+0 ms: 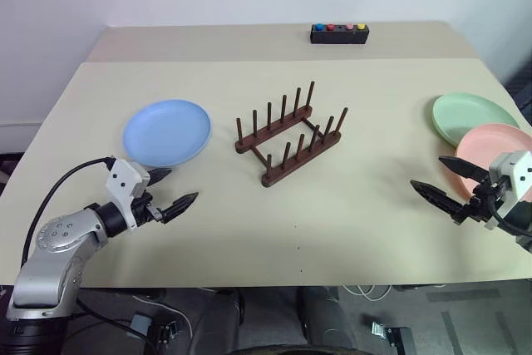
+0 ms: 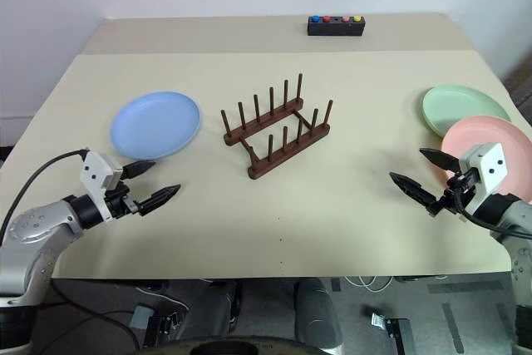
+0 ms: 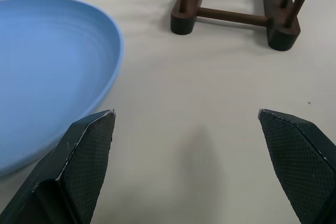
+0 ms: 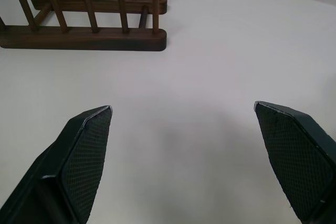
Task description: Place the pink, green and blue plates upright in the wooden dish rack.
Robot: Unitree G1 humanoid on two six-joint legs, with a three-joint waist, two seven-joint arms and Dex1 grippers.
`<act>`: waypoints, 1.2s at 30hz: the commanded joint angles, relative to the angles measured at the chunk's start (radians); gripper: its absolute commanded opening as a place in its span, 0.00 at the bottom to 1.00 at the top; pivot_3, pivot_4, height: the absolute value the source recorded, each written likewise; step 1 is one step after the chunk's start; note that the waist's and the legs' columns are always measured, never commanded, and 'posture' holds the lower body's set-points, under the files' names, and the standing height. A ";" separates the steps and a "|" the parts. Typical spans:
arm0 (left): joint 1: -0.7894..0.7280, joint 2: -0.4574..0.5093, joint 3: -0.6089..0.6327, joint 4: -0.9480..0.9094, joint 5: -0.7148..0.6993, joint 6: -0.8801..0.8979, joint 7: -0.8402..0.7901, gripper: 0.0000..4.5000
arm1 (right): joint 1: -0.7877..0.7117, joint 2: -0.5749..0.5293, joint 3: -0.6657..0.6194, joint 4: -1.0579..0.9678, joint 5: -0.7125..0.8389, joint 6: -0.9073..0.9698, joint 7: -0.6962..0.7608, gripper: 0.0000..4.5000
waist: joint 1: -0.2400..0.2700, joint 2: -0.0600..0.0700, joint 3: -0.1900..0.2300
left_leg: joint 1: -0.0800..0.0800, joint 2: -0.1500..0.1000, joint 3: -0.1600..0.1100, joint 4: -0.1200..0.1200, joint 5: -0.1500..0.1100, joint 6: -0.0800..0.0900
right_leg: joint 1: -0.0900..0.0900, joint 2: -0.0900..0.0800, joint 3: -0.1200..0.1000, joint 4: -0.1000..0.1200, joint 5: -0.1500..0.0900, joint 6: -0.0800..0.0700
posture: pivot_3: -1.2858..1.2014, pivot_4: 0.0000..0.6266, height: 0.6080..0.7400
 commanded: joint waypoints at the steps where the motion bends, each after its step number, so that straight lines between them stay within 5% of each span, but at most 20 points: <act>1: 0.001 0.002 -0.042 -0.051 -0.004 0.009 -0.017 1.00 | 0.009 0.030 0.012 -0.067 0.004 -0.016 -0.025 0.99 | 0.000 0.000 0.000 | 0.000 0.000 0.000 0.000 0.000 0.000 | 0.000 0.000 0.000 0.000 0.000 0.000 | 0.52 0.24 1.00; 14: -0.169 -0.183 -0.367 0.052 0.180 -0.064 0.061 1.00 | 0.057 0.163 0.183 -0.318 -0.039 0.032 -0.204 0.99 | 0.003 0.000 0.000 | 0.000 0.000 0.000 0.001 0.000 0.000 | 0.000 0.000 0.000 0.000 0.000 0.001 | 0.52 0.24 1.00; 24: -0.316 -0.288 -0.428 0.272 0.296 -0.164 0.120 1.00 | 0.119 0.263 0.352 -0.398 -0.133 0.003 -0.301 0.99 | 0.005 0.000 -0.001 | 0.001 0.000 0.000 0.001 0.000 0.000 | 0.001 0.000 0.000 0.001 0.001 0.003 | 0.52 0.24 1.00; 33: -0.373 -0.344 -0.481 0.371 0.337 -0.205 0.094 1.00 | 0.102 0.268 0.367 -0.362 -0.143 -0.012 -0.299 0.99 | 0.008 0.000 -0.001 | 0.001 -0.001 -0.001 0.002 0.000 0.000 | 0.002 0.000 0.000 0.001 0.002 0.004 | 0.52 0.24 1.00; 36: -0.375 -0.355 -0.479 0.382 0.348 -0.216 0.100 0.80 | 0.091 0.267 0.368 -0.353 -0.144 -0.014 -0.290 1.00 | 0.007 0.001 -0.001 | 0.002 -0.001 -0.001 0.002 0.000 0.000 | 0.003 0.000 0.000 0.000 0.002 0.004 | 0.52 0.24 1.00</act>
